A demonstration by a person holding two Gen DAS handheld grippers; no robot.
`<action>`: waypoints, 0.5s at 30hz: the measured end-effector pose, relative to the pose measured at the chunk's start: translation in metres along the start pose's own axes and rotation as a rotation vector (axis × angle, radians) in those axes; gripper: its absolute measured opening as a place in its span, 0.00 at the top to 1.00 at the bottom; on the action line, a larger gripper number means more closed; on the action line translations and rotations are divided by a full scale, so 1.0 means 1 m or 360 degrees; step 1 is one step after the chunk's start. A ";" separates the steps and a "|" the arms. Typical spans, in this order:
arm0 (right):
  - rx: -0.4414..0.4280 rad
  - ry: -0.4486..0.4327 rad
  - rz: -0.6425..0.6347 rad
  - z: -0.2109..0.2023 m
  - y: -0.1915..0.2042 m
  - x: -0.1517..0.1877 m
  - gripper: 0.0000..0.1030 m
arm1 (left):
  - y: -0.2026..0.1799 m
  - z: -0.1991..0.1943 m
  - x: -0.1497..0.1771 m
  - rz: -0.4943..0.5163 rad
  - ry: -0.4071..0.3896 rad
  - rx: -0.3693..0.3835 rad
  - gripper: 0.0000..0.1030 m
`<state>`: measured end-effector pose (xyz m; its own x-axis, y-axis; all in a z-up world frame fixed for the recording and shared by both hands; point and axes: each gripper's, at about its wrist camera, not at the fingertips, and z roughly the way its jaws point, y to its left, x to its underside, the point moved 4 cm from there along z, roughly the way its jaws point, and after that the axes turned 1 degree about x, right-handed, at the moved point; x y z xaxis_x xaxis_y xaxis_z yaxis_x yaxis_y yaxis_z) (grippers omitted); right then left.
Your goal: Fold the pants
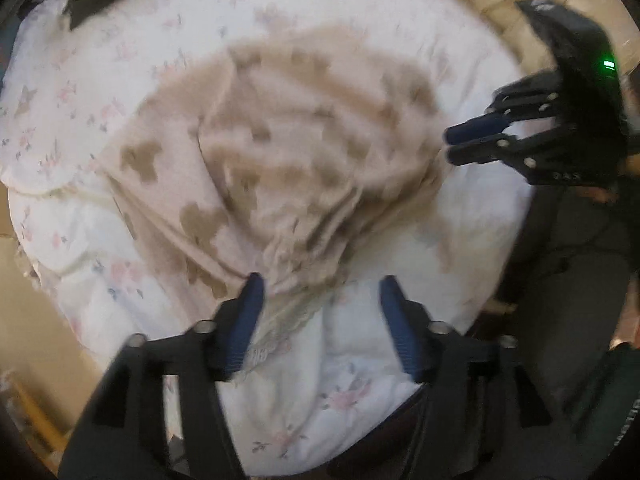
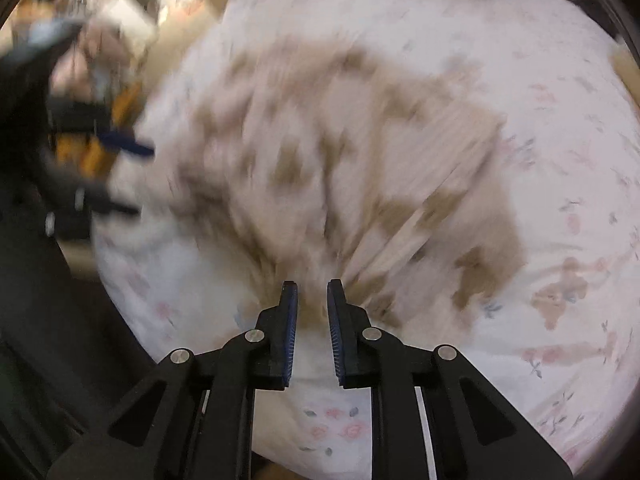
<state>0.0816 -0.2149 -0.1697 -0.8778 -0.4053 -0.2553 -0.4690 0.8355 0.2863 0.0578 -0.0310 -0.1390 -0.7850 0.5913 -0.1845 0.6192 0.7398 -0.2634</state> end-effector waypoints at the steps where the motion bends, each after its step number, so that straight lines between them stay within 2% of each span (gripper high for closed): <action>1: -0.0056 -0.0084 0.0063 -0.012 -0.005 -0.007 0.82 | 0.003 -0.007 -0.006 -0.0036 -0.0081 -0.0001 0.36; 2: -0.0107 -0.0160 0.0110 -0.019 -0.008 -0.013 0.82 | 0.011 -0.011 -0.016 -0.0106 -0.0173 -0.0015 0.36; 3: -0.0146 -0.0207 0.0143 -0.023 -0.011 -0.018 0.82 | 0.018 -0.009 -0.023 -0.0164 -0.0205 -0.0049 0.36; 4: -0.0170 -0.0240 0.0189 -0.022 -0.014 -0.027 0.82 | 0.027 -0.002 -0.030 -0.0238 -0.0208 -0.0097 0.36; 6: -0.0152 -0.0233 0.0254 -0.006 -0.015 -0.037 0.82 | 0.038 0.025 -0.038 -0.0378 -0.0138 -0.0219 0.38; 9: -0.0099 -0.0027 0.0306 0.044 -0.007 -0.036 0.82 | 0.041 0.067 -0.029 -0.0403 0.0047 -0.0322 0.38; 11: -0.0135 0.0155 0.0292 0.074 0.002 -0.018 0.82 | 0.039 0.086 -0.012 -0.0403 0.0216 -0.0324 0.38; 12: -0.0152 0.0294 0.0253 0.089 0.009 -0.003 0.83 | 0.037 0.092 0.001 -0.0393 0.0294 -0.0300 0.35; 14: -0.0118 0.0334 0.0202 0.091 0.015 0.008 0.85 | 0.036 0.091 0.011 -0.0390 0.0345 -0.0270 0.35; 15: -0.0111 0.0318 0.0200 0.084 0.016 0.008 0.85 | 0.036 0.081 0.012 -0.0408 0.0315 -0.0260 0.35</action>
<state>0.0747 -0.1738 -0.2444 -0.9283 -0.3707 -0.0281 -0.3542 0.8591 0.3693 0.0696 -0.0232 -0.2278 -0.9061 0.4189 0.0590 0.4102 0.9041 -0.1196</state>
